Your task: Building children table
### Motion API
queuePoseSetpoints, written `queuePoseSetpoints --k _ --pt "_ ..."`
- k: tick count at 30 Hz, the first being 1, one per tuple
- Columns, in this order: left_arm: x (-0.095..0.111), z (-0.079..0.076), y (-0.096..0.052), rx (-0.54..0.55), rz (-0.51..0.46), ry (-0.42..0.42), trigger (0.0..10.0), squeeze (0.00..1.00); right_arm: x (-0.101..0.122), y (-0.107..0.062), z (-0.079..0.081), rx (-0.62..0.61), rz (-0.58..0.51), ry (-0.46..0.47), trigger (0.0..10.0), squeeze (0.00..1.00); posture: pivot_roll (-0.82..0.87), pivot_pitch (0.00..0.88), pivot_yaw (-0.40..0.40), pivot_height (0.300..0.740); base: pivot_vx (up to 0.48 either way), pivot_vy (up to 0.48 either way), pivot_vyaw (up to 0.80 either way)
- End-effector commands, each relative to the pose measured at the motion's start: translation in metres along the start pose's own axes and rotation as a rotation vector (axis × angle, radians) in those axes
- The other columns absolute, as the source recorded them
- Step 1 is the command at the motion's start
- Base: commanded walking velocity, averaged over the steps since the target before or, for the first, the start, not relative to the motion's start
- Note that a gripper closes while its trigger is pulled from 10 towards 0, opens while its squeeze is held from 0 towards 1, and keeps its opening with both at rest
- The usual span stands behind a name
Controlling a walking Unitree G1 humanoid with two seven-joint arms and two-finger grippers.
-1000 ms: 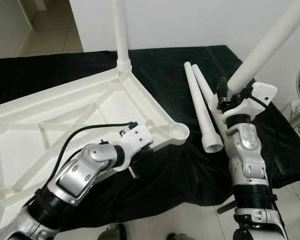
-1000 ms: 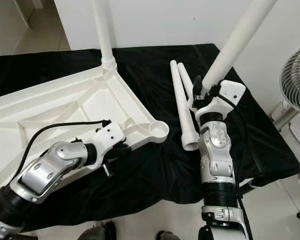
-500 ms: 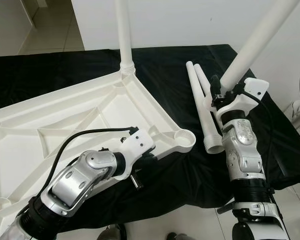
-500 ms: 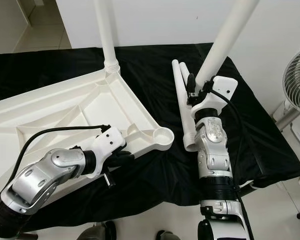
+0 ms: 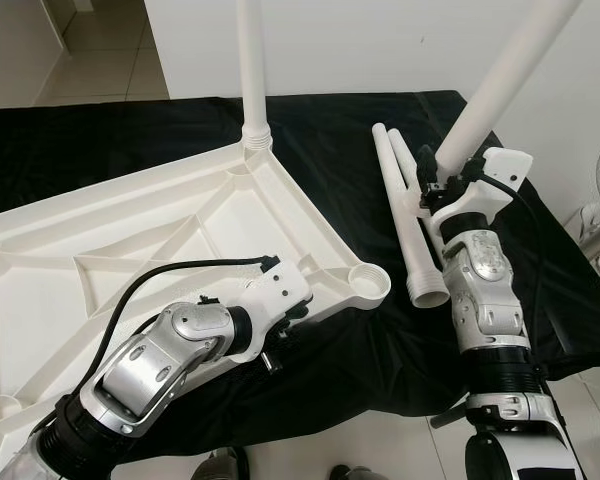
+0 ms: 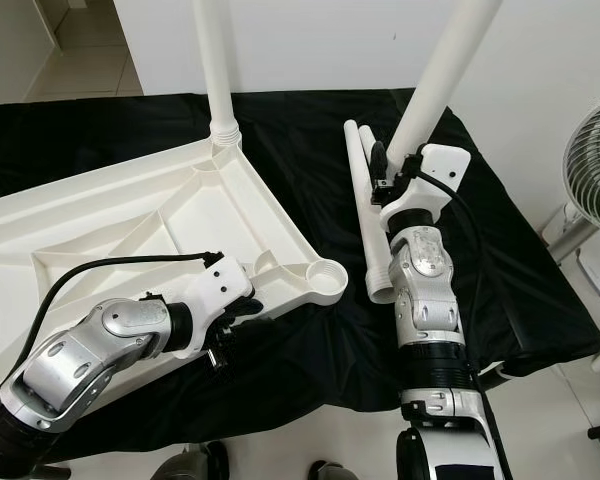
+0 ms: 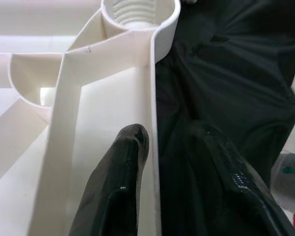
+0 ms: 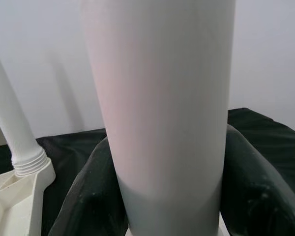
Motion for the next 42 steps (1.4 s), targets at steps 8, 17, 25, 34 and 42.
queuePoseSetpoints --k 8,17,25,34,42 --pt "0.028 0.029 -0.013 0.091 -0.179 -0.076 10.0 0.0 -0.008 -0.001 0.023 0.092 0.039 0.016 10.0 0.0 0.1 0.125 -0.039 0.74 0.0 0.0 0.0" --pt "0.044 0.061 -0.016 0.341 -0.327 -0.101 10.0 0.0 -0.037 -0.02 0.046 0.164 0.147 0.005 10.0 0.0 0.11 0.132 -0.062 0.74 0.0 0.0 0.0" --pt "0.04 0.055 -0.01 0.359 -0.34 -0.093 10.0 0.0 -0.044 -0.03 0.054 0.199 0.166 0.01 10.0 0.0 0.11 0.146 -0.067 0.74 0.0 0.0 0.0" --pt "0.033 0.058 -0.008 0.394 -0.332 -0.106 10.0 0.0 -0.041 -0.053 0.072 0.262 0.172 0.057 10.0 0.0 0.1 0.154 -0.065 0.74 0.0 0.0 0.0" --pt "0.033 0.057 -0.011 0.407 -0.341 -0.115 10.0 0.0 -0.036 -0.067 0.069 0.241 0.16 0.076 10.0 0.0 0.1 0.162 -0.06 0.74 0.0 0.0 0.0"
Point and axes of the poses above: a point about 5 cm out from each wrist's last joint towards the gripper, its own y axis pointing out of the wrist towards the gripper, its own x axis along the axis of the wrist's last joint, z = x × y, the point moved 5 cm from there along y, pointing out of the wrist towards the gripper, and after that the axes turned 10 degrees about y, right-handed, at the moved point
